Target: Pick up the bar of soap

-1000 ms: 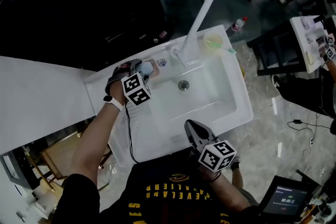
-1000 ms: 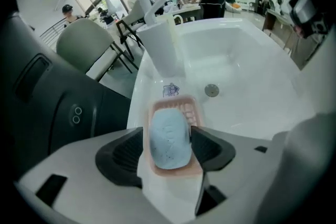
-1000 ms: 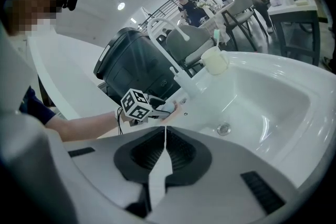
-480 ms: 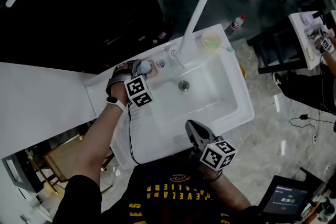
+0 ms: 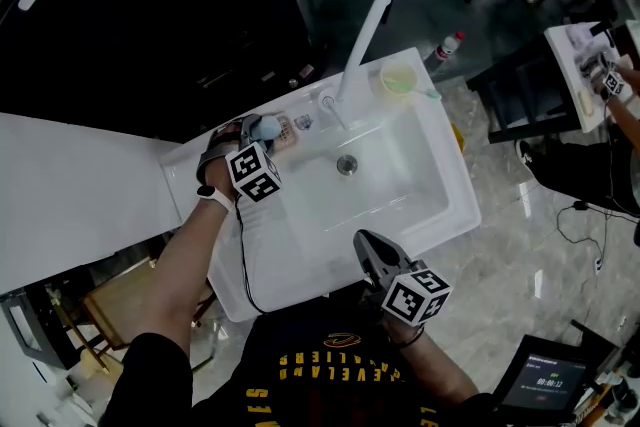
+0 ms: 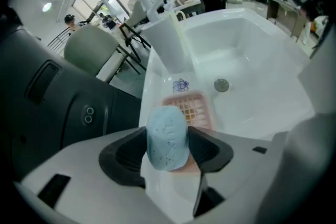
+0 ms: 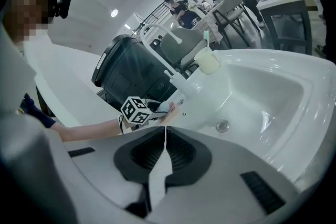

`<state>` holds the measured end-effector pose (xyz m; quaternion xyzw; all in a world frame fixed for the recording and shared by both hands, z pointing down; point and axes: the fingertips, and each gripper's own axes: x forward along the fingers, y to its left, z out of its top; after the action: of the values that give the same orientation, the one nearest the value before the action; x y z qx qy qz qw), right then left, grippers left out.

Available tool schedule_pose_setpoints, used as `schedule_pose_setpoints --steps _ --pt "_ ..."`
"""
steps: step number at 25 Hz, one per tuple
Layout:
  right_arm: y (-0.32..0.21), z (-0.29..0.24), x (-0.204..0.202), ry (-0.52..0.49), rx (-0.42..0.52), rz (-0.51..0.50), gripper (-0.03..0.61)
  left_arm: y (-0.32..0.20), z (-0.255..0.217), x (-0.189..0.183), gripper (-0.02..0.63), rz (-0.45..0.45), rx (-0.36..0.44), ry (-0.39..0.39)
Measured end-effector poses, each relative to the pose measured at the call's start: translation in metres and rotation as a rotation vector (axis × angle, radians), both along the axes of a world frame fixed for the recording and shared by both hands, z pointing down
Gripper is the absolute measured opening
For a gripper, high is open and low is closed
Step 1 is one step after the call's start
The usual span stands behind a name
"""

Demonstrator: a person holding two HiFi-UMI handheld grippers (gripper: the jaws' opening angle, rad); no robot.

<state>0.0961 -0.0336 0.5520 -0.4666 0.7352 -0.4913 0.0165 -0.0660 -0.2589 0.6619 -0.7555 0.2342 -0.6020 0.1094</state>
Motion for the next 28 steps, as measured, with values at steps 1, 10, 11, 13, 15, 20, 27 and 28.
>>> schedule_pose_setpoints --steps 1,10,11,13,15,20,27,28 --pt "0.001 0.001 0.002 0.001 -0.002 0.003 0.020 -0.003 -0.005 -0.002 0.265 -0.023 0.008 0.035" --pt "0.003 0.003 -0.002 -0.003 -0.007 -0.018 0.020 -0.010 -0.045 -0.009 0.264 -0.137 0.067 0.274" --pt "0.003 0.003 -0.002 -0.002 -0.004 -0.022 0.020 -0.008 -0.046 -0.009 0.264 -0.144 0.068 0.288" --pt "0.003 0.002 -0.003 0.000 -0.003 -0.026 0.020 -0.006 -0.044 -0.010 0.264 -0.137 0.068 0.285" --pt "0.003 0.003 -0.004 0.001 -0.005 -0.028 0.020 -0.004 -0.041 -0.009 0.264 -0.112 0.070 0.268" --pt "0.003 0.004 -0.002 0.005 -0.010 -0.025 0.020 -0.002 -0.046 -0.002 0.264 -0.003 0.162 0.194" --pt "0.001 -0.001 -0.002 0.001 -0.005 -0.024 0.020 0.003 -0.060 0.008 0.262 0.062 0.223 0.186" --pt "0.001 -0.001 -0.002 0.001 -0.005 -0.023 0.020 0.003 -0.063 0.010 0.262 0.069 0.235 0.187"
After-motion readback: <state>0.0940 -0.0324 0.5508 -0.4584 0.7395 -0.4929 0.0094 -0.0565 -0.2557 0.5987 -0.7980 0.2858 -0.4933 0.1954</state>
